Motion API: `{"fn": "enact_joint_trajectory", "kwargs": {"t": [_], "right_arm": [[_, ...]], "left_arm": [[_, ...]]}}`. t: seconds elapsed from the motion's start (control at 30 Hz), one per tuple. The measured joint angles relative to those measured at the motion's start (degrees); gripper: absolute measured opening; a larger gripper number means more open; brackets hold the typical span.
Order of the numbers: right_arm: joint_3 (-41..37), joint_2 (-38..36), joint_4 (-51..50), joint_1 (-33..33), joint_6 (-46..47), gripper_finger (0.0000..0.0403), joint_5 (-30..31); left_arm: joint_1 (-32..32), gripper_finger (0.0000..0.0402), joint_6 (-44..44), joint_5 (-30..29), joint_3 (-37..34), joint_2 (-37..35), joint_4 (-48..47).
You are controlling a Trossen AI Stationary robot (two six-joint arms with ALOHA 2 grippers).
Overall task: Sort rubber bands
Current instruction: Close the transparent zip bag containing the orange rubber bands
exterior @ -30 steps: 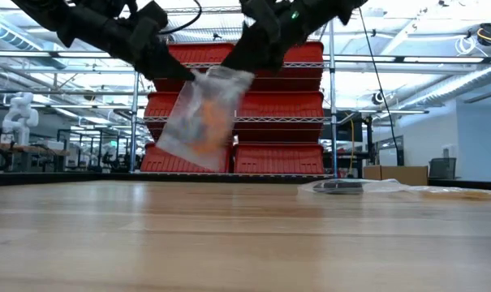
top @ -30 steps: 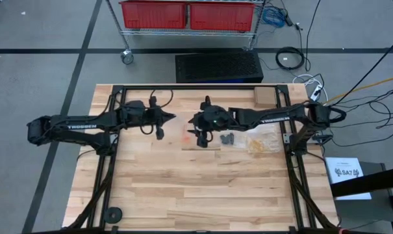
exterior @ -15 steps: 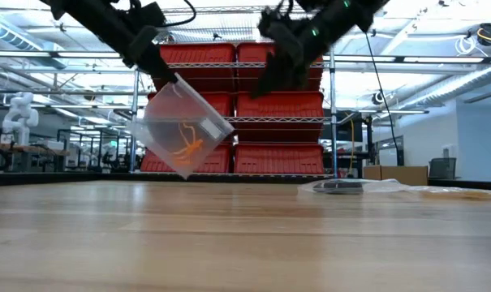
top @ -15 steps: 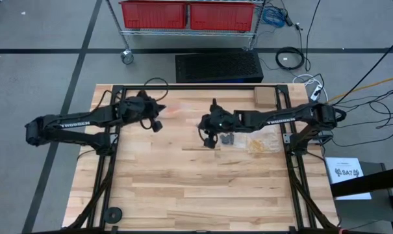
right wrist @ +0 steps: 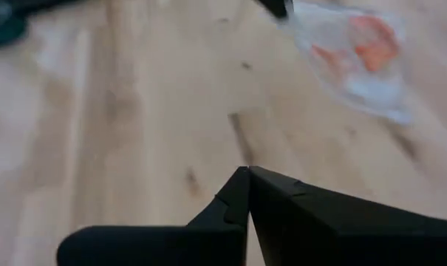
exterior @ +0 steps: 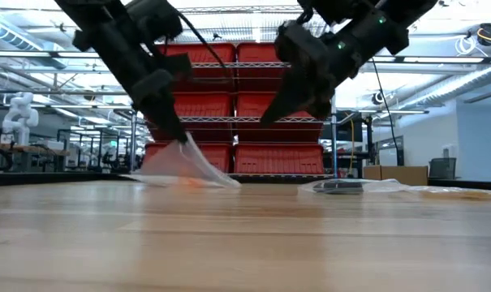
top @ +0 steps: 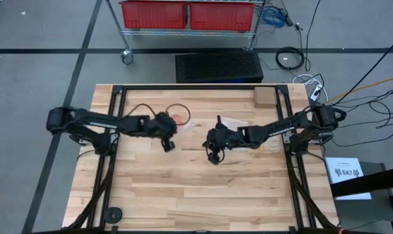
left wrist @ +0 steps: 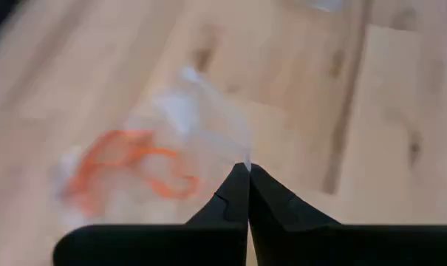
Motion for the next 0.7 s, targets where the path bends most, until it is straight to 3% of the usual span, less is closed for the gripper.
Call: {"fn": "enact_joint_trajectory", "kwargs": {"t": [0.17, 0.3, 0.4, 0.53, 0.7], "right_arm": [[0.0, 0.0, 1.16, 0.96, 8.76, 0.0002, -1.7], [0.0, 0.0, 1.64, 0.55, 17.86, 0.003, -1.18], [0.0, 0.0, 1.94, -0.08, 25.0, 0.0067, 0.48], [0.02, 1.74, 2.05, -0.78, 31.7, 0.0129, 4.34], [0.0, 8.04, 4.1, -2.16, 38.14, 0.0203, 5.98]], "left_arm": [[-1.53, 0.0036, -0.49, 4.53, -0.04, 5.69, 8.98], [-1.82, 0.008, -0.7, 12.15, -0.04, 7.21, 17.22], [-1.78, 0.0116, -0.84, 17.42, 0.05, 7.13, 20.59], [-1.75, 0.0158, -0.8, 18.92, 1.12, 6.66, 20.83], [-0.57, 0.0178, 0.45, 24.0, 1.53, 6.66, 20.33]]}}
